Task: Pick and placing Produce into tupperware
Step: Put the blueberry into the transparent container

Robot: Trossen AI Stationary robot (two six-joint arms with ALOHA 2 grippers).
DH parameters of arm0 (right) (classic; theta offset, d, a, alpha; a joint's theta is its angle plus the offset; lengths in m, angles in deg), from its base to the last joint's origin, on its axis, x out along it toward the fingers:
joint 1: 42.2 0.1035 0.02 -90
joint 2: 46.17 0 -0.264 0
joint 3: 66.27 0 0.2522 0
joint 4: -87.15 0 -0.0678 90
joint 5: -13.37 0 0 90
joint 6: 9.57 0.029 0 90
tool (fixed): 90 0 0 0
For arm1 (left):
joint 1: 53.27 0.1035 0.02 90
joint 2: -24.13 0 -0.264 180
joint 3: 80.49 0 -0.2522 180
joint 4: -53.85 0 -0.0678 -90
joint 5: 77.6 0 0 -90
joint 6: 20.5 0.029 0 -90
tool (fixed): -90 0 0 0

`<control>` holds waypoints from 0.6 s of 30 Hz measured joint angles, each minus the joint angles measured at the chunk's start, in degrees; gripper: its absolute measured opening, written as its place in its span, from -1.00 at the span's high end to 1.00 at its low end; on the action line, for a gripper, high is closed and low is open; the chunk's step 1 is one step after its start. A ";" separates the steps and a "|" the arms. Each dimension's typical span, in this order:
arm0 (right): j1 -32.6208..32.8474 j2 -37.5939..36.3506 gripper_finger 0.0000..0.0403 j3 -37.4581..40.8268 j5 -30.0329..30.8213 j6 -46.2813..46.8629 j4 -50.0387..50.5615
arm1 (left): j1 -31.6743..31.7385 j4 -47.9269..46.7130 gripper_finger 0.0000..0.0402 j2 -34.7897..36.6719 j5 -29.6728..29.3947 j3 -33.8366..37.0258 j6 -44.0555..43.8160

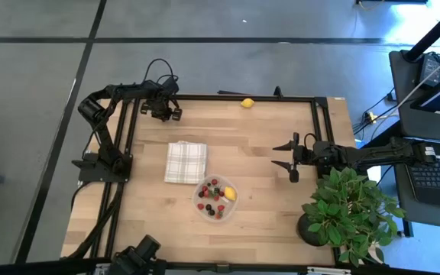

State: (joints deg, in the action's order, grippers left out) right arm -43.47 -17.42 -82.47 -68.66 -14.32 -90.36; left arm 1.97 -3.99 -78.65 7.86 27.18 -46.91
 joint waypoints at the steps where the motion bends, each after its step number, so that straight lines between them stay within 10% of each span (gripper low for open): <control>1: 0.01 -0.02 -0.20 0.00 0.00 0.00 0.00 | 0.02 0.00 0.75 0.00 -0.01 0.00 0.01; 18: -0.01 0.00 -0.20 0.00 0.02 -0.02 -0.02 | -1.22 -1.55 0.58 0.00 -1.11 0.02 4.34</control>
State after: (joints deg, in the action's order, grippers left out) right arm -43.48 -17.42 -82.47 -68.64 -14.34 -90.38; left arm 0.75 -5.54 -78.65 6.75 27.20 -42.57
